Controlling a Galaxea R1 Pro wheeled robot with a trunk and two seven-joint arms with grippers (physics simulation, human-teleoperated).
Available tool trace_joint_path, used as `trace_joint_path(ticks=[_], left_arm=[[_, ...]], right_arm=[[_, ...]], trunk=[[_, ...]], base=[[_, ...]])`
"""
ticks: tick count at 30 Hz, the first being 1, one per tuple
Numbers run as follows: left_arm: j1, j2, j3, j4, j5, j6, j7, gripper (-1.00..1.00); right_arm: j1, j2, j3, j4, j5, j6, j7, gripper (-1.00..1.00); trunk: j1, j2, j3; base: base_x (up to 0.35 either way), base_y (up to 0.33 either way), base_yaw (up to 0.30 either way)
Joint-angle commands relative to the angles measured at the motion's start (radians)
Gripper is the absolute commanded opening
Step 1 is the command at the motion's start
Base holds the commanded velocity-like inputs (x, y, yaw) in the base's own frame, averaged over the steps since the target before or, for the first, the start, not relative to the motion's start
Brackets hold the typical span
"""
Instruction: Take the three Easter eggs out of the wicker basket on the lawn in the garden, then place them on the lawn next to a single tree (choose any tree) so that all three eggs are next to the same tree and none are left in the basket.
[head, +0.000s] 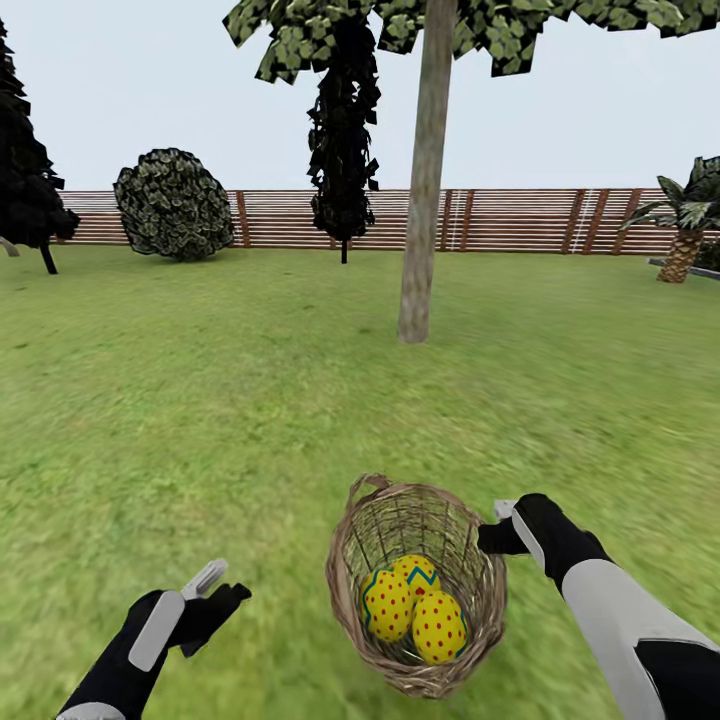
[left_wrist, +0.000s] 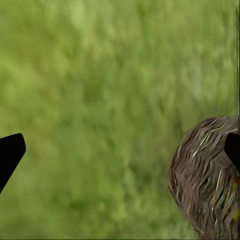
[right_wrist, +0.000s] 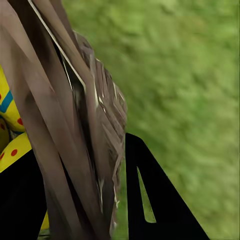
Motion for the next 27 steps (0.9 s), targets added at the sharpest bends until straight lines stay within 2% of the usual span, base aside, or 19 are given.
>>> trace_joint_path(ticks=[1, 10, 16, 27], left_arm=[[-0.002, 0.001, 0.0, -0.001, 0.01, 0.003, 0.009, 1.0], [0.003, -0.004, -0.001, 0.001, 0.0, -0.014, 0.01, 1.0], [0.017, -0.002, -0.028, 0.0, -0.001, -0.022, 0.012, 1.0], [0.019, -0.001, -0.032, -0.001, -0.001, -0.022, 0.01, 1.0]], right_arm=[[-0.001, 0.001, -0.001, -0.004, -0.008, 0.005, 0.01, -1.0], [-0.013, 0.0, -0.001, -0.084, -0.019, 0.001, 0.016, -1.0], [-0.013, 0.0, -0.001, -0.087, -0.019, 0.002, 0.016, -1.0], [0.001, 0.0, -0.006, -0.1, -0.02, 0.019, 0.01, -1.0]], trunk=[[0.0, 0.0, -0.001], [0.0, 0.0, -0.001], [0.0, 0.0, -0.001], [0.0, 0.0, -0.001]], base=[[0.33, 0.0, 0.0], [0.33, 0.0, 0.0], [0.33, 0.0, 0.0], [0.33, 0.0, 0.0]])
